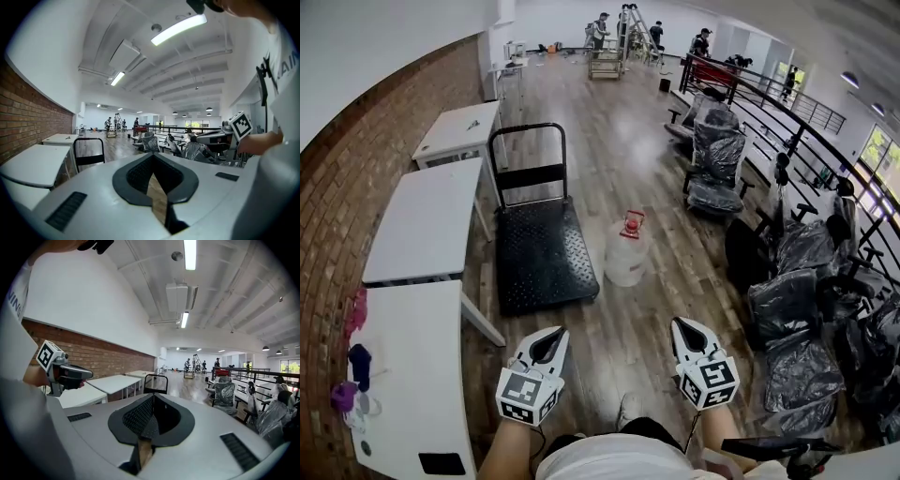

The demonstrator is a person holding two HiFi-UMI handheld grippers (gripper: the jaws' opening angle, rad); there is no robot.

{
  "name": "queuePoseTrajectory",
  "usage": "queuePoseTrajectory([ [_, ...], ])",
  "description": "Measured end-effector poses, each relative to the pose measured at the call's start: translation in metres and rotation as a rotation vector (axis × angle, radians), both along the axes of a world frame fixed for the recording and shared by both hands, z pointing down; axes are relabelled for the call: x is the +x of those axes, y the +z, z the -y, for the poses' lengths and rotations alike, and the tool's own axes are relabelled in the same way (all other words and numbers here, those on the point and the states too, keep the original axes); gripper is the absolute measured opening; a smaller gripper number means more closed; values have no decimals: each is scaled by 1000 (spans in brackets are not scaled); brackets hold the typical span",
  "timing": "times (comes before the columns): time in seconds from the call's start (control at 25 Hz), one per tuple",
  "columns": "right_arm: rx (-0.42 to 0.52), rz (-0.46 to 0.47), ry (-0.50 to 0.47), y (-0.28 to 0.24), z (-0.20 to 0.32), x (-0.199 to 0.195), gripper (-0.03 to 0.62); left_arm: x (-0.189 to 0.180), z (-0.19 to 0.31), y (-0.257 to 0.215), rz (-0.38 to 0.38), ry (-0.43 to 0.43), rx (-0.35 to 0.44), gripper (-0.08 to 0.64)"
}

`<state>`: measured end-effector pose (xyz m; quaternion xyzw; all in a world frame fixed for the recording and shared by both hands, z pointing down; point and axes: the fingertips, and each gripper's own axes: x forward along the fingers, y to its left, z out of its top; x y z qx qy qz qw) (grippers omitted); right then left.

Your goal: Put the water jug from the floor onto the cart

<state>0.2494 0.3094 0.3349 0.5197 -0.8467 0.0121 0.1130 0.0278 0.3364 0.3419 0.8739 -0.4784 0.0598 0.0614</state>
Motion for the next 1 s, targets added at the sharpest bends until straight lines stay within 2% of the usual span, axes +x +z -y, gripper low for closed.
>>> queuePoseTrajectory([
  [0.28, 7, 38, -46, -7, 75, 40, 5, 42, 61, -14, 24, -41, 4, 0],
  [0.56, -2, 93, -39, -3, 119, 92, 5, 78, 98, -29, 30, -78, 23, 1],
  [0.76, -75, 147, -54, 22, 137, 90, 5, 85, 111, -16, 61, -96, -23, 2],
  [1.0, -102, 130, -110, 33, 163, 60, 5, 66, 125, 1, 54, -125, -61, 0],
])
